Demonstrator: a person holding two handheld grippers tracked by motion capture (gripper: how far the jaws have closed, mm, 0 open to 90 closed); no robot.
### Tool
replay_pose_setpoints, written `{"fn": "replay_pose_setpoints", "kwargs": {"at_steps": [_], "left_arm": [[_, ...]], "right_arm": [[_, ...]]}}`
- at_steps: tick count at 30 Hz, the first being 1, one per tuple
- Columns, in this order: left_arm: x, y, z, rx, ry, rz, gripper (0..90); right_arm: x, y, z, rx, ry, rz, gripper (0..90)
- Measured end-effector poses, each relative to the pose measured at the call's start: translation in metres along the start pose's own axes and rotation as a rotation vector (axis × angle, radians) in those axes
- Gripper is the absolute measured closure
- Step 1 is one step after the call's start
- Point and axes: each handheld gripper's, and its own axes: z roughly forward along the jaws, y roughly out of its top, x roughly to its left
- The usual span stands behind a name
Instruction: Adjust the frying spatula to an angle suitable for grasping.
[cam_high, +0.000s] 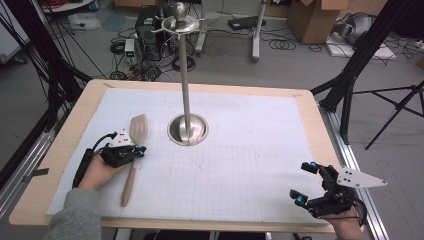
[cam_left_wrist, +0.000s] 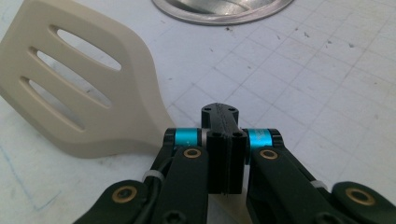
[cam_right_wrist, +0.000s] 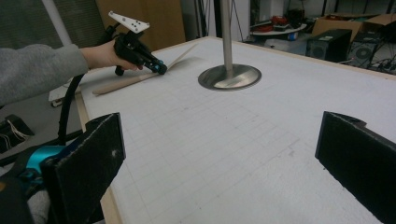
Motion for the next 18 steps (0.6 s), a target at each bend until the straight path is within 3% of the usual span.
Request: {"fn": "replay_pose_setpoints", "kwargs": {"at_steps": [9, 18], "left_arm": [[0.003, -0.013, -0.017, 0.0, 0.039, -0.044, 89.8], [0.003, -0.023, -0.032, -0.008, 0.044, -0.054, 89.8]], "right_arm": [[-0.004, 0.005, 0.018, 0.013, 0.04, -0.01, 0.4], [-0.005, 0.009, 0.033, 0.029, 0.071, -0.015, 0.4]]}}
